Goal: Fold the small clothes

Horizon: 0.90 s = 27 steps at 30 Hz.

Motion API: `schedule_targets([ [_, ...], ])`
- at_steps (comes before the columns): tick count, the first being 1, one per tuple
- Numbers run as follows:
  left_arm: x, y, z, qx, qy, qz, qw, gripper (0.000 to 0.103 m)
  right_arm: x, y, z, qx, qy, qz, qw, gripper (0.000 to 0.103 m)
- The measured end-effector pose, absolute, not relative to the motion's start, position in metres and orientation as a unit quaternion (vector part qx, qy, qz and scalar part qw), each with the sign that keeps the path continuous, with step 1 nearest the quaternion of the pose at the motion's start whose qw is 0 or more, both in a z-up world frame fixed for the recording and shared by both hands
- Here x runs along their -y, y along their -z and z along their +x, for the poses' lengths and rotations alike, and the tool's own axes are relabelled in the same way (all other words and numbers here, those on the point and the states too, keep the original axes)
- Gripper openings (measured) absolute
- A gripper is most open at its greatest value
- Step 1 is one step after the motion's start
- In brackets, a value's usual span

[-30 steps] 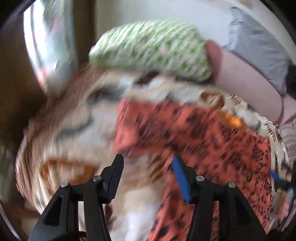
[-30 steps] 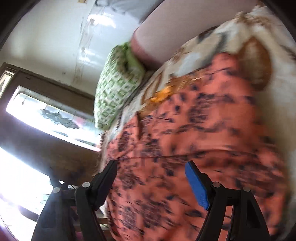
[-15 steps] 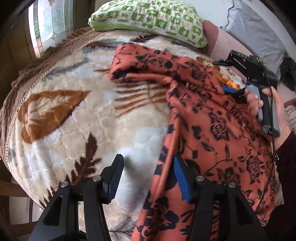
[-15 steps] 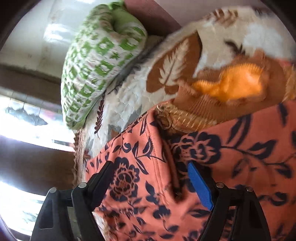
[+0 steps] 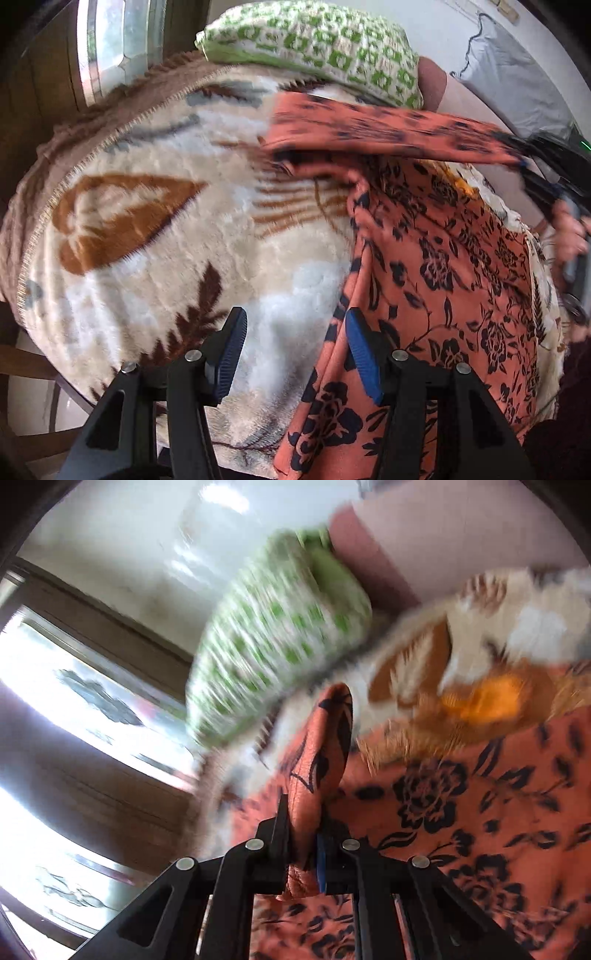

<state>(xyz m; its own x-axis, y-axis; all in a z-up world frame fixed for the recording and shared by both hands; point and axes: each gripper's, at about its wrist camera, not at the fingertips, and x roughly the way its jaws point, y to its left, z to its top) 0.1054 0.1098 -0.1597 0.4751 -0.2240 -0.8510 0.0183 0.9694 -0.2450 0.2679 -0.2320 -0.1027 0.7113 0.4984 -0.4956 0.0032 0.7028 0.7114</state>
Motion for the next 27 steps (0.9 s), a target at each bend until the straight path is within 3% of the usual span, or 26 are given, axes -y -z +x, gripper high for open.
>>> schedule_targets([
  [5,-0.094,0.136,0.112,-0.489,0.073,-0.091,0.865,0.057,0.332,0.071,0.216,-0.299,-0.079,0.356,0.882,0.011],
  [11,-0.053,0.134,0.117,-0.499,0.089,-0.06,0.86,0.057,0.439,0.136,0.179,-0.366,0.034,0.38,0.849,0.013],
  [14,-0.026,0.136,0.127,-0.508,0.094,-0.032,0.856,0.057,0.467,0.186,0.177,-0.437,0.043,0.438,0.784,0.019],
  [15,-0.019,0.135,0.13,-0.508,0.095,-0.024,0.856,0.057,0.471,0.198,0.175,-0.456,0.052,0.444,0.769,0.026],
  [20,0.01,0.129,0.165,-0.499,0.09,0.015,0.862,0.057,0.484,0.191,0.147,-0.416,0.073,0.426,0.8,0.041],
  [21,0.014,0.128,0.173,-0.496,0.086,0.019,0.864,0.057,0.486,0.185,0.14,-0.402,0.08,0.416,0.812,0.053],
  [27,0.034,0.125,0.235,-0.486,0.058,0.019,0.872,0.057,0.483,0.145,0.129,-0.325,0.014,0.375,0.868,0.055],
])
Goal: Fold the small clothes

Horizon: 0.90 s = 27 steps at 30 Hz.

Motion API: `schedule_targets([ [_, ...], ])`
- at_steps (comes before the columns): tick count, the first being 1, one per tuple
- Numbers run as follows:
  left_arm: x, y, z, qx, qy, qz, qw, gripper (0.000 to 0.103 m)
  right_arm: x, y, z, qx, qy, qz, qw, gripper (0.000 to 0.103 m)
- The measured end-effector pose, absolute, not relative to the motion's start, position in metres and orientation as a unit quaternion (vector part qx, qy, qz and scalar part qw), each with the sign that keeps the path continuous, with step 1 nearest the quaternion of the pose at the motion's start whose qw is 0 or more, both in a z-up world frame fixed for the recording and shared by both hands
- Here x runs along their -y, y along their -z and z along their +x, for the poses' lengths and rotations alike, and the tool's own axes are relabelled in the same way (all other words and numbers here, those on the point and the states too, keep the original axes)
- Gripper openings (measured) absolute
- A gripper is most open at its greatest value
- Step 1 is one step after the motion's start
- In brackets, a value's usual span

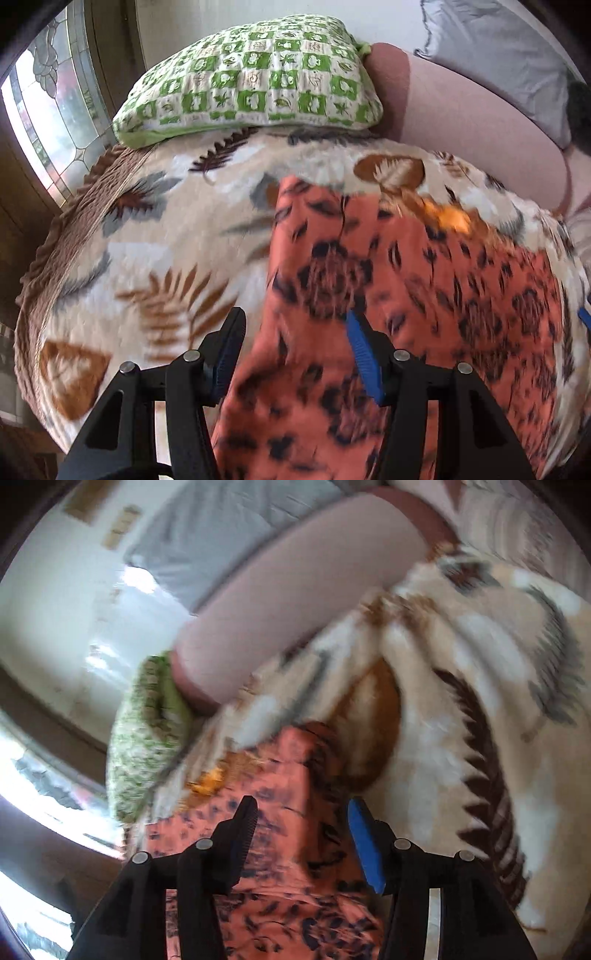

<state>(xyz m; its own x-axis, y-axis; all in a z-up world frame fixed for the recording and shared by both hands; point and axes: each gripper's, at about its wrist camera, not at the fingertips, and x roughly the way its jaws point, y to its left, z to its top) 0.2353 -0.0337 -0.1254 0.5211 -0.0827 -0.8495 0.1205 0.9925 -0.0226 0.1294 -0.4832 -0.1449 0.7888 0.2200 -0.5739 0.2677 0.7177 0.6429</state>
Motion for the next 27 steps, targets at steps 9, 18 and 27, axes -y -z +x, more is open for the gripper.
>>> schedule_targets([
  [9,0.072,0.167,0.298,-0.519,0.015,0.065,0.852,0.057,0.467,0.204,0.19,-0.422,-0.021,0.417,0.805,0.053],
  [18,0.061,0.171,0.28,-0.507,0.02,0.057,0.86,0.065,0.437,0.167,0.193,-0.385,-0.077,0.369,0.843,0.047],
  [27,0.053,0.183,0.262,-0.534,0.024,0.055,0.843,0.077,0.398,0.198,0.205,-0.471,-0.086,0.337,0.811,0.048],
])
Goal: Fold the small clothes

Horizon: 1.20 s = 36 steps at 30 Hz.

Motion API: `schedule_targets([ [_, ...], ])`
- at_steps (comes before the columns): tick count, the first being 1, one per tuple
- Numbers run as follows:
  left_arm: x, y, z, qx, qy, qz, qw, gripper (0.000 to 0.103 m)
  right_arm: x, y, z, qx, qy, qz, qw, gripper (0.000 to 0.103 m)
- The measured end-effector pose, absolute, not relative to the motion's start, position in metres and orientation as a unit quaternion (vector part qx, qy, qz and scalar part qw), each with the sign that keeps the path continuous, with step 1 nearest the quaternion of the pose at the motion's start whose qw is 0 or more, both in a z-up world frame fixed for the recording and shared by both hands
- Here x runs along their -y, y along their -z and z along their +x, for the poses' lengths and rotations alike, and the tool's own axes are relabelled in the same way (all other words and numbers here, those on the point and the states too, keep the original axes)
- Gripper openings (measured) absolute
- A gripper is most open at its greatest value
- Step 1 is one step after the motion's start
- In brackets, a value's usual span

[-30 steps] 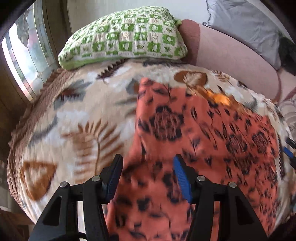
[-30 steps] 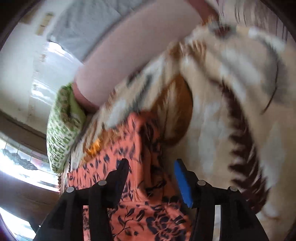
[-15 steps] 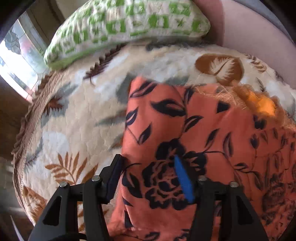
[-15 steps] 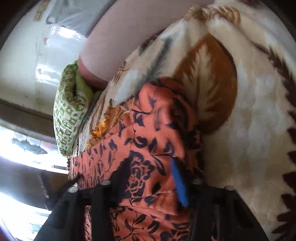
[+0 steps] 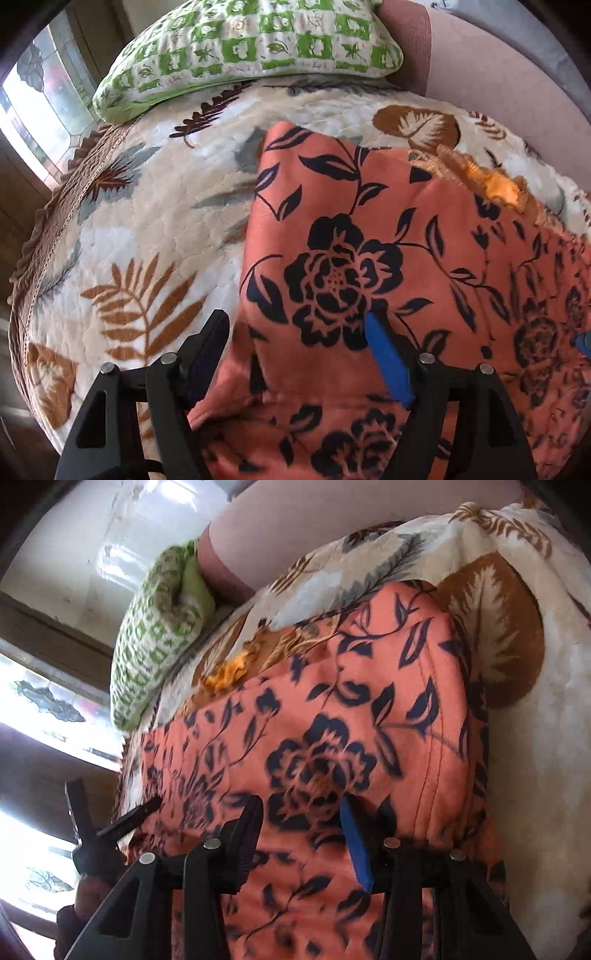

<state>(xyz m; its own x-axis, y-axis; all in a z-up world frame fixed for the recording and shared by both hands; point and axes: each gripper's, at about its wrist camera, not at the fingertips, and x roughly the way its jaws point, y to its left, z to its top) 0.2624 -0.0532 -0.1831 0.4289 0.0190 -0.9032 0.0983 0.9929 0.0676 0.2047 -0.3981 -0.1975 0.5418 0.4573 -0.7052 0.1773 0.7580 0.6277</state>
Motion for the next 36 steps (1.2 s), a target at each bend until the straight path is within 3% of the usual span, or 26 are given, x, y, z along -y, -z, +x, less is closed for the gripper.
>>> schedule_targets([
  [3,0.057,0.188,0.258,-0.523,0.02,0.104,0.846,0.078,0.391,0.197,0.196,-0.455,-0.078,0.316,0.829,0.059],
  [8,0.033,0.176,0.247,-0.551,0.031,0.034,0.833,0.078,0.4,0.2,0.171,-0.468,-0.068,0.355,0.806,0.058],
  [20,-0.033,0.122,0.102,-0.498,0.095,0.059,0.86,0.078,0.428,0.14,0.001,-0.402,-0.041,0.373,0.835,0.065],
  [26,-0.068,0.135,0.048,-0.513,0.102,0.043,0.851,0.078,0.432,0.143,-0.078,-0.43,-0.008,0.366,0.825,0.069],
  [36,-0.112,0.165,0.02,-0.548,0.084,-0.014,0.832,0.078,0.431,0.19,-0.117,-0.492,0.022,0.398,0.774,0.07],
])
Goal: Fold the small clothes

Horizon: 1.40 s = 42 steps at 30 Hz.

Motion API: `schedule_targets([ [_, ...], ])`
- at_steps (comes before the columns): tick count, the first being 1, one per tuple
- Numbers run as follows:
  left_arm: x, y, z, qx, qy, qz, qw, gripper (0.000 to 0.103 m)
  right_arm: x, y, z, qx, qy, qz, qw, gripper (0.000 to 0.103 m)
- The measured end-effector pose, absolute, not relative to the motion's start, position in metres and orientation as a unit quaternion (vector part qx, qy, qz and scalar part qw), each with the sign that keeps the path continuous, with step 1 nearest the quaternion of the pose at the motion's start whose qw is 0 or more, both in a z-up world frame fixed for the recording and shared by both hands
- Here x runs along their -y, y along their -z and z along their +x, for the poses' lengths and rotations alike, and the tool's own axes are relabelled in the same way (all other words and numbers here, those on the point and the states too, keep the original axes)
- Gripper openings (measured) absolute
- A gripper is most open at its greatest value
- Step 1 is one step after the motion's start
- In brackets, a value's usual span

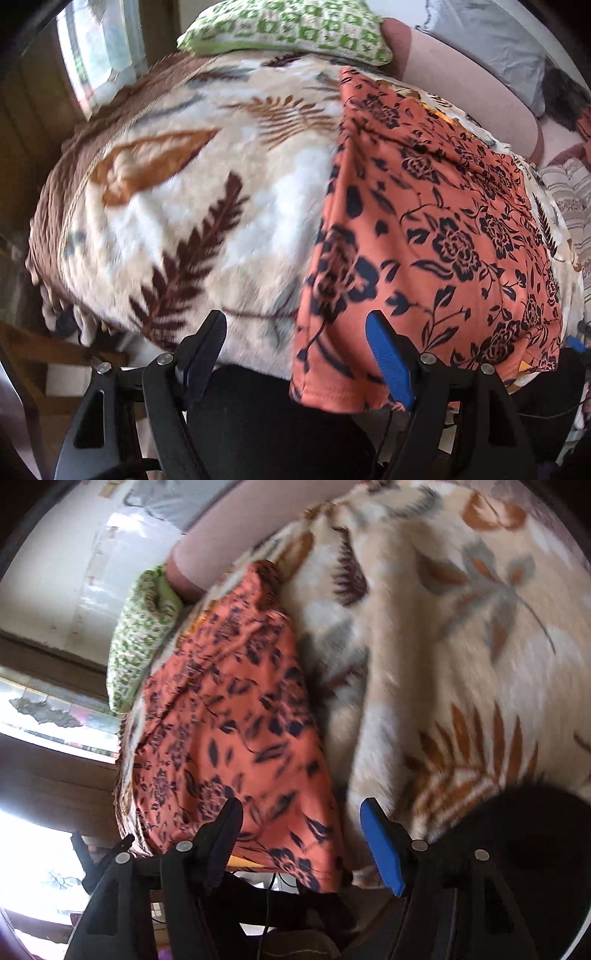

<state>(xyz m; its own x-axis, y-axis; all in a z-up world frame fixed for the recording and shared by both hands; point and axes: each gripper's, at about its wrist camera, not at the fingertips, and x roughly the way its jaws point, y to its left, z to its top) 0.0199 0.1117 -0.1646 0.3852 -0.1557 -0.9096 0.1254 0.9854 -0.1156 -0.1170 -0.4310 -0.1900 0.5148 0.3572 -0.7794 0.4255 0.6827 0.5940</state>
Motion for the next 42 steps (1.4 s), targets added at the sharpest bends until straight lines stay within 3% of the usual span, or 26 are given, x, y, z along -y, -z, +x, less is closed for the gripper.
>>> schedule_targets([
  [11,-0.128,0.179,0.012,-0.566,0.08,-0.076,0.817,0.078,0.396,0.226,-0.106,-0.549,0.019,0.386,0.741,0.069],
  [12,-0.128,0.179,0.012,-0.564,0.08,-0.08,0.818,0.078,0.393,0.224,-0.104,-0.554,0.025,0.375,0.743,0.065],
  [14,-0.129,0.179,0.013,-0.56,0.081,-0.082,0.82,0.071,0.389,0.221,-0.101,-0.563,0.031,0.354,0.746,0.036],
  [15,-0.128,0.179,0.013,-0.559,0.085,-0.081,0.821,0.067,0.387,0.22,-0.1,-0.564,0.029,0.349,0.747,0.013],
  [17,-0.127,0.178,0.013,-0.558,0.091,-0.075,0.821,0.051,0.383,0.212,-0.101,-0.559,0.037,0.337,0.757,0.011],
  [18,-0.127,0.178,0.013,-0.558,0.095,-0.072,0.821,0.051,0.383,0.208,-0.1,-0.554,0.037,0.335,0.761,0.01],
  [22,-0.126,0.182,0.013,-0.571,0.118,-0.078,0.809,0.053,0.39,0.19,-0.1,-0.53,0.041,0.341,0.775,0.009],
  [23,-0.124,0.186,0.014,-0.579,0.117,-0.078,0.803,0.063,0.393,0.189,-0.1,-0.53,0.045,0.342,0.775,0.009],
  [25,-0.124,0.193,0.015,-0.588,0.116,-0.085,0.796,0.071,0.397,0.192,-0.098,-0.536,0.045,0.348,0.768,0.009],
  [30,-0.113,0.206,0.014,-0.604,0.14,-0.094,0.779,0.07,0.39,0.202,-0.098,-0.554,0.043,0.349,0.755,0.009],
  [31,-0.111,0.208,0.013,-0.606,0.142,-0.091,0.777,0.057,0.388,0.203,-0.099,-0.554,0.044,0.35,0.754,0.009],
  [32,-0.108,0.211,0.014,-0.61,0.149,-0.089,0.773,0.038,0.388,0.204,-0.099,-0.554,0.045,0.352,0.753,0.009],
  [33,-0.108,0.212,0.014,-0.613,0.15,-0.088,0.771,0.032,0.389,0.204,-0.099,-0.554,0.044,0.354,0.752,0.01],
  [38,-0.112,0.215,0.017,-0.615,0.154,-0.1,0.767,0.031,0.393,0.204,-0.1,-0.559,0.043,0.376,0.738,0.013],
  [41,-0.114,0.216,0.019,-0.615,0.152,-0.105,0.767,0.043,0.389,0.204,-0.099,-0.565,0.033,0.374,0.734,0.026],
  [42,-0.117,0.216,0.02,-0.614,0.154,-0.11,0.766,0.043,0.387,0.205,-0.1,-0.567,0.031,0.373,0.734,0.045],
])
